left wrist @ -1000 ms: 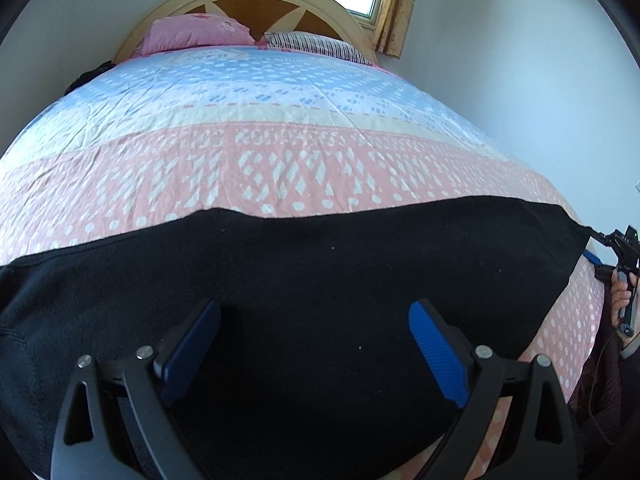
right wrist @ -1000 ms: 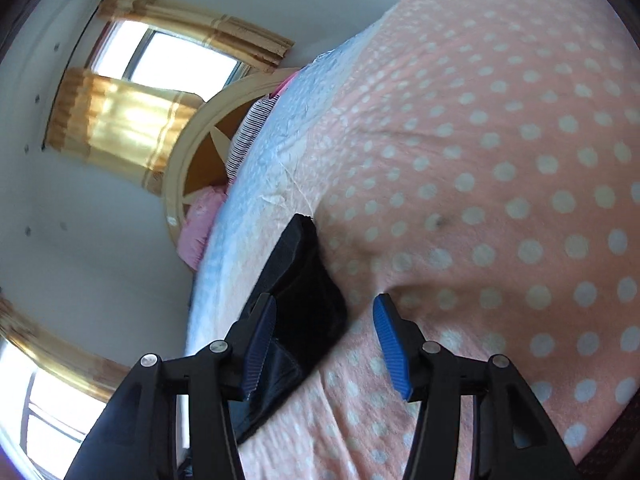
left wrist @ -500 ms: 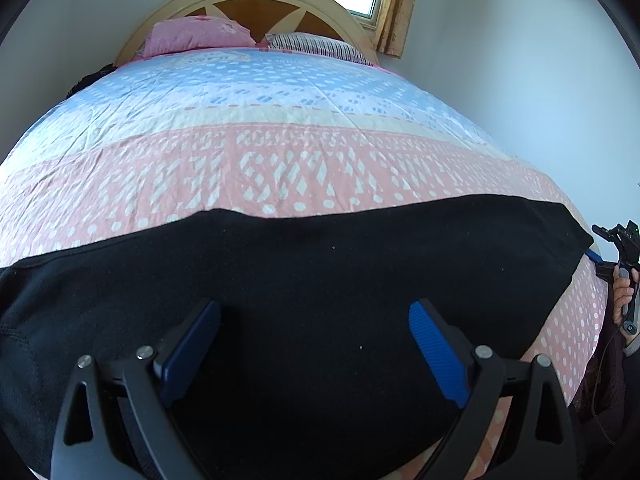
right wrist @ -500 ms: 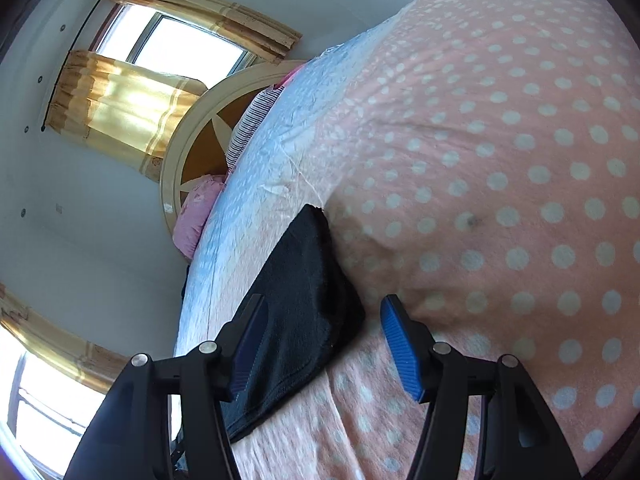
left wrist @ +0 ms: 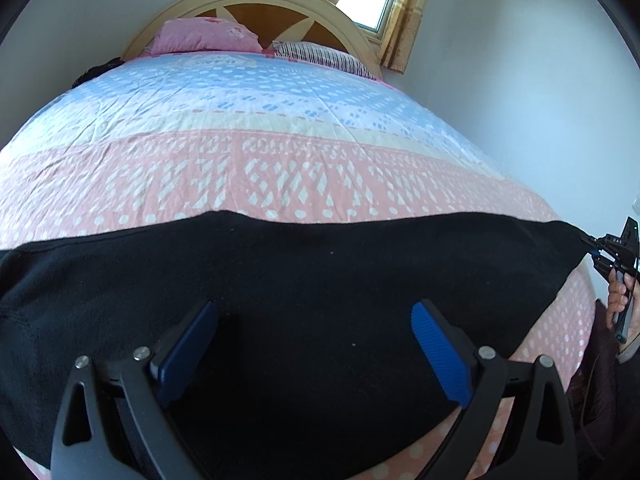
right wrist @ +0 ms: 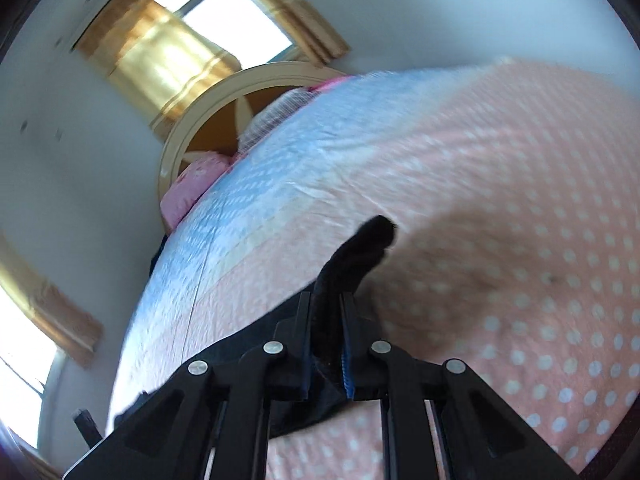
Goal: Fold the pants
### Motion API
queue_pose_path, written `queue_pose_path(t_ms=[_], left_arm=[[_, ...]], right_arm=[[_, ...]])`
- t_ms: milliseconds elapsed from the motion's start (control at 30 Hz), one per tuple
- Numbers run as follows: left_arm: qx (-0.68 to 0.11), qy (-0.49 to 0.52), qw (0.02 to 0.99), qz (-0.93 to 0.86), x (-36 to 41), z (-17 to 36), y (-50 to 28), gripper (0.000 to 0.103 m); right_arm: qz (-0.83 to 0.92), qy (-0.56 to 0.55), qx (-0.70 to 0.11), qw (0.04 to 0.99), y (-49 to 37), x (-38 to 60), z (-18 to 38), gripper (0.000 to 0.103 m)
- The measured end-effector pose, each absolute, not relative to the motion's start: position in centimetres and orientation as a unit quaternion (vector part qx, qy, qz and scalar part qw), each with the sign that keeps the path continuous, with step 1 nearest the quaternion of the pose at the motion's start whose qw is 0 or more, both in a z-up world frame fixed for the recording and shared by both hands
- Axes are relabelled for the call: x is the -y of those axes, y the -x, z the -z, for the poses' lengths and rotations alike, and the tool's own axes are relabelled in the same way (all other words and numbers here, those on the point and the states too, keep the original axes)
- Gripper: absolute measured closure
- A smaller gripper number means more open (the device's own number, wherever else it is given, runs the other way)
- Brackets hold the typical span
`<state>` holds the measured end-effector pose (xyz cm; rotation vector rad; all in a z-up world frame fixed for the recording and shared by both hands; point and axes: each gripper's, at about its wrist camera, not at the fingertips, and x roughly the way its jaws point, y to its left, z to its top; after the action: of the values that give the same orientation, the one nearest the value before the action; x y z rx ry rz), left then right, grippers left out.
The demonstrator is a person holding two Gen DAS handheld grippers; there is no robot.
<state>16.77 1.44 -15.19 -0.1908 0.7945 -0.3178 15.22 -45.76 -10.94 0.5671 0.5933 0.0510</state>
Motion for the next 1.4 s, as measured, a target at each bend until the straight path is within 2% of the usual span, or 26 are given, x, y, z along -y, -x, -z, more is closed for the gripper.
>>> queue_pose_path(t_ms=[167,300,400,533,633,700,767,1000,1067,1133,1267,1333,1400], left_arm=[[-0.377,0.098,0.906,0.168,-1.0,14.7,-16.1,0.003],[-0.377,0.105,0.903,0.178,-0.9,14.5,-16.0,0.003],[-0.378,0.109,0.901,0.183,-0.9,14.4,-15.9,0.003],[-0.379,0.112,0.898,0.191,-0.7,14.3,-15.8,0.003],[-0.383,0.114,0.895,0.200,-0.4,14.3,-15.8,0.003],[-0.386,0.114,0.892,0.208,-0.2,14.1,-15.7,0.003],[-0.387,0.111,0.889,0.218,0.2,13.8,-15.7,0.003],[-0.393,0.105,0.873,0.269,3.9,12.9,-16.9,0.004],[-0.402,0.111,0.862,0.286,5.8,12.8,-17.8,0.005],[-0.409,0.112,0.852,0.308,7.9,12.6,-18.5,0.013],[-0.428,0.090,0.833,0.338,12.9,12.8,-19.9,0.018],[-0.445,0.090,0.822,0.344,15.0,13.3,-20.9,0.029],[-0.465,0.094,0.810,0.343,16.6,14.1,-21.9,0.034]], right_arm=[[-0.073,-0.176,-0.285,0.939,-16.1,38.1,7.9,0.091],[-0.120,-0.069,-0.300,0.944,-16.9,29.5,7.5,0.091],[-0.157,-0.003,-0.319,0.935,-17.1,24.0,9.3,0.091],[-0.197,0.046,-0.375,0.905,-17.9,18.3,14.6,0.091],[-0.202,0.083,-0.387,0.896,-17.4,16.7,17.3,0.084],[-0.230,0.071,-0.377,0.894,-16.6,17.2,16.8,0.064],[-0.265,0.038,-0.373,0.888,-15.9,18.6,16.0,0.057],[-0.226,-0.074,-0.297,0.925,-14.4,25.6,13.6,0.057],[-0.195,-0.110,-0.281,0.933,-14.3,27.8,13.6,0.054],[-0.175,-0.145,-0.270,0.936,-14.4,29.6,13.5,0.052],[-0.144,-0.181,-0.252,0.940,-14.2,31.5,13.5,0.050],[-0.129,-0.181,-0.246,0.943,-14.1,31.8,13.5,0.050],[-0.119,-0.192,-0.242,0.944,-13.8,32.4,13.5,0.049]])
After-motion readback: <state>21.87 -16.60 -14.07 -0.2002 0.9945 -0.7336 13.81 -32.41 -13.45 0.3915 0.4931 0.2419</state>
